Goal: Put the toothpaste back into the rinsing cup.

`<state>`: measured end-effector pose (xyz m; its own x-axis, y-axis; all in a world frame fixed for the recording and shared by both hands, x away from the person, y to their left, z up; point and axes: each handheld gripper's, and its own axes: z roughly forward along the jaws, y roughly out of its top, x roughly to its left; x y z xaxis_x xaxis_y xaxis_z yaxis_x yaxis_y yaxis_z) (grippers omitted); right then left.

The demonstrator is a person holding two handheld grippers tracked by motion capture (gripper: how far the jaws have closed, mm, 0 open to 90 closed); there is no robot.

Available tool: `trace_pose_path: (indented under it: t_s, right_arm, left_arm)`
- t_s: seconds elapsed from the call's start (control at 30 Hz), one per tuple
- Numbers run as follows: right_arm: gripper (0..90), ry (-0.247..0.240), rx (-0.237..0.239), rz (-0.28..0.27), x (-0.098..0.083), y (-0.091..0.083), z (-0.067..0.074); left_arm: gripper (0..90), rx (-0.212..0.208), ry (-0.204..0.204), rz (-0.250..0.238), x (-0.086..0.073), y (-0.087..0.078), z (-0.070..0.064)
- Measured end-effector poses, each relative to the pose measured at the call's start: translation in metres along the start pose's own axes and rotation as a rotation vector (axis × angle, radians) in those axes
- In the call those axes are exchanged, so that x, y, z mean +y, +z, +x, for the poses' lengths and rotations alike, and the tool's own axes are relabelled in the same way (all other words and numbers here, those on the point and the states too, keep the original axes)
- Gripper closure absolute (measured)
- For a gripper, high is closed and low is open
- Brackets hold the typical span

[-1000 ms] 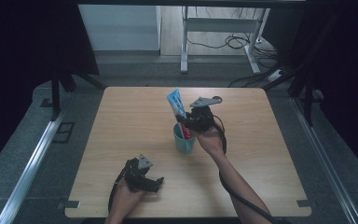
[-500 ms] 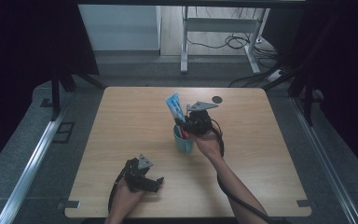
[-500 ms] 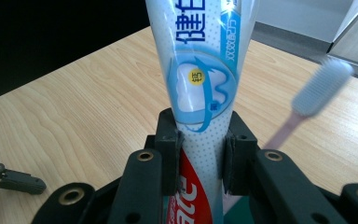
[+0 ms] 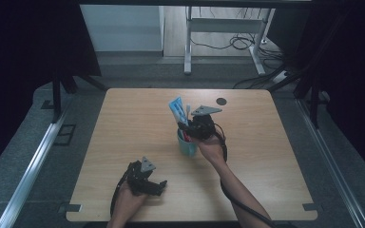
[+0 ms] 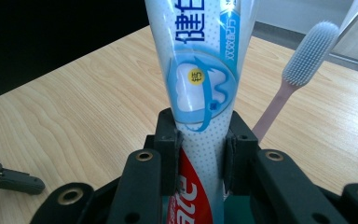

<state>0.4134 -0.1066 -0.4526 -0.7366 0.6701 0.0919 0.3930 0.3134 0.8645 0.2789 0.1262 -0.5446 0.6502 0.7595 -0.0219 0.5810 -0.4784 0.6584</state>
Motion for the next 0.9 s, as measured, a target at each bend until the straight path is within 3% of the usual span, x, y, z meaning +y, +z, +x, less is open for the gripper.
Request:
trace_pose_path:
  t_s: [0.9]
  right_arm:
    - [68.2,0.009,0.010,0.045,-0.013,0.001,-0.003]
  left_arm:
    - [0.0,0.000,0.000,0.000,0.000,0.000,0.000]
